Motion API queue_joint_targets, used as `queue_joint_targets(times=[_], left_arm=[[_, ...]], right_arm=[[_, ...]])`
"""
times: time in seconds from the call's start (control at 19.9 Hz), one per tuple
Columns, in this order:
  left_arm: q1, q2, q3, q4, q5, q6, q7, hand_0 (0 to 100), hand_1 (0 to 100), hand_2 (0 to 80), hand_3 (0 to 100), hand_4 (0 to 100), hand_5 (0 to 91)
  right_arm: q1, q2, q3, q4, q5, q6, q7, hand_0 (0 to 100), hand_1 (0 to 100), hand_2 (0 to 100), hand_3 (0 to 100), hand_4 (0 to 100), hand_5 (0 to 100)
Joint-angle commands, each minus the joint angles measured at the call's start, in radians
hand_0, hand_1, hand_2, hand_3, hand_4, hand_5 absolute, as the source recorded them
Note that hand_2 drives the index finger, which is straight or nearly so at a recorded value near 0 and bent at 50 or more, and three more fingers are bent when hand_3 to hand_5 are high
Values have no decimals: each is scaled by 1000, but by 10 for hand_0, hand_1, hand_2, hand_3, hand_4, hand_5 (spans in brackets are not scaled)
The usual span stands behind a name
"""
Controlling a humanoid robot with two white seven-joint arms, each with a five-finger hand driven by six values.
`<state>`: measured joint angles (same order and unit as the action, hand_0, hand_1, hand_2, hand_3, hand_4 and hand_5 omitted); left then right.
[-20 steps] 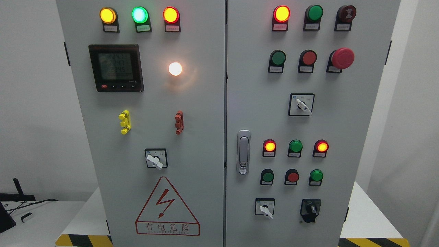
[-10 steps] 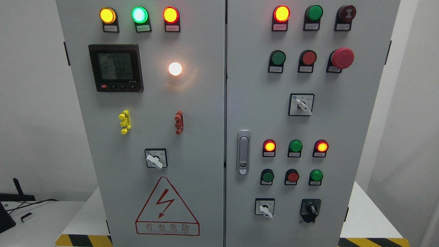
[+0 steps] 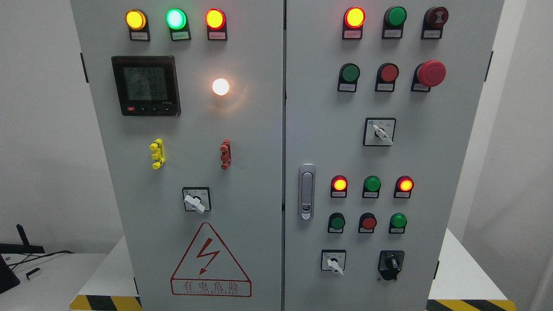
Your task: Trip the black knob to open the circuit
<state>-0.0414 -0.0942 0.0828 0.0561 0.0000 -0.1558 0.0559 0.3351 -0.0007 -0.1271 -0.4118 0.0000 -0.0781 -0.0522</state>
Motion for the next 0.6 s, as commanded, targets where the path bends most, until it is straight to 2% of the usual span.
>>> queue_joint_targets(times=[0.0,0.1,0.2,0.25,0.35,0.45,0.55], left_arm=[[0,1,0,1,-31,-1,-1,120,389,0,0,0,0],[0,1,0,-1,-31,-1,-1,120,389,0,0,0,0],[0,1,0,-1,-31,-1,-1,120,389,0,0,0,0],[0,1,0,-1,-31,-1,-1,120,389,0,0,0,0],[0,1,0,-1,-31,-1,-1,120,389,0,0,0,0],[0,1,0,1,-31,-1,-1,120,389,0,0,0,0],[0,1,0,1,-31,-1,-1,120,389,0,0,0,0]], right_arm=[[133,42,1,-415,14,-115,-1,147,231,0,63,12,0],[156,57,0,-445,14,-213,-3,150,244,0,100,33,0],[182,67,-9,-466,11,-348,-1,154,258,0,148,82,0],[185,70,-11,-469,12,-415,-3,157,263,0,217,166,61],[197,70,-13,-496,11,-524,-3,160,272,24,283,235,135],[211,68,-16,-551,9,-589,-5,167,278,58,383,358,347],[225,67,-23,-613,-14,-643,-5,176,292,93,433,404,437]])
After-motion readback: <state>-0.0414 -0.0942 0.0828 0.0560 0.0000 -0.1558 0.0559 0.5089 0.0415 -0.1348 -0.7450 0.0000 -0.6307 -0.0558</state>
